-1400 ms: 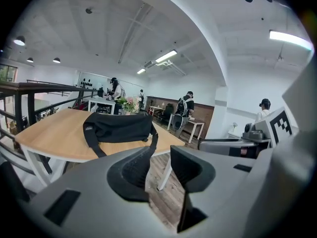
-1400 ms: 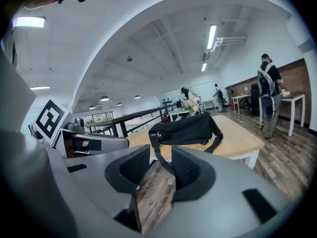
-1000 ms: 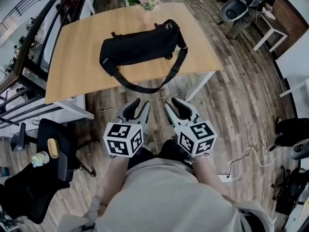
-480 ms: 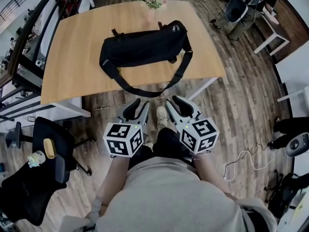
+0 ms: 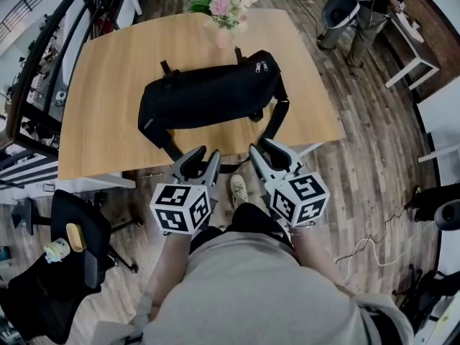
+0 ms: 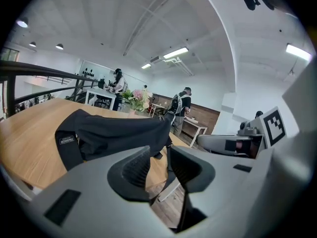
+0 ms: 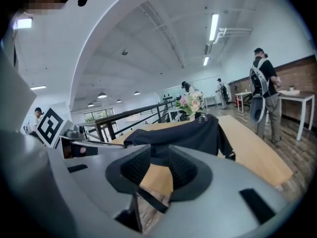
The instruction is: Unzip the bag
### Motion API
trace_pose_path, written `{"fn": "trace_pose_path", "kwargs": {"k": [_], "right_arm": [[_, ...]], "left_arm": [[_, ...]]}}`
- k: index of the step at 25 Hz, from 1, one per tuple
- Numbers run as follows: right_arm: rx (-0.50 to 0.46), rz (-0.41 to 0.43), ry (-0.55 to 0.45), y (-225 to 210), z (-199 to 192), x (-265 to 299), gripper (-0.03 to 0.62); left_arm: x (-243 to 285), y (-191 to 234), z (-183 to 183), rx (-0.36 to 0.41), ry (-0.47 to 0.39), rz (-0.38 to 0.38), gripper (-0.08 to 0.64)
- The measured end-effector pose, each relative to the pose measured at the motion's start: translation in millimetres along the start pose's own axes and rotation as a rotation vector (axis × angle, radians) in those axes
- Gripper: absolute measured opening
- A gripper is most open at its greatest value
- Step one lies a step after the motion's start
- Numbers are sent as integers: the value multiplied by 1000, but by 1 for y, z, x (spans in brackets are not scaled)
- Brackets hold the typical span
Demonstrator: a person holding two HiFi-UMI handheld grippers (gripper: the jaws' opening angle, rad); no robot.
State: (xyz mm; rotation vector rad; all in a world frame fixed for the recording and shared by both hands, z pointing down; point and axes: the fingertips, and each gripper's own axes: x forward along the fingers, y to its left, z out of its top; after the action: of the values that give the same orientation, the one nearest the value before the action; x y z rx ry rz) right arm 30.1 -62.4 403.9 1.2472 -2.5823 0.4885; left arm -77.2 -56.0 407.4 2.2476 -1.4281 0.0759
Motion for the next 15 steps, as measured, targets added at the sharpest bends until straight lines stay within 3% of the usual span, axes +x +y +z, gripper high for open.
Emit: {"fn": "trace_pose_path", "kwargs": {"k": [15], "right_arm": [[2,40,-73,-110,71,72,117]], "left_arm": [[131,-5,60,90,4,28,140]]}}
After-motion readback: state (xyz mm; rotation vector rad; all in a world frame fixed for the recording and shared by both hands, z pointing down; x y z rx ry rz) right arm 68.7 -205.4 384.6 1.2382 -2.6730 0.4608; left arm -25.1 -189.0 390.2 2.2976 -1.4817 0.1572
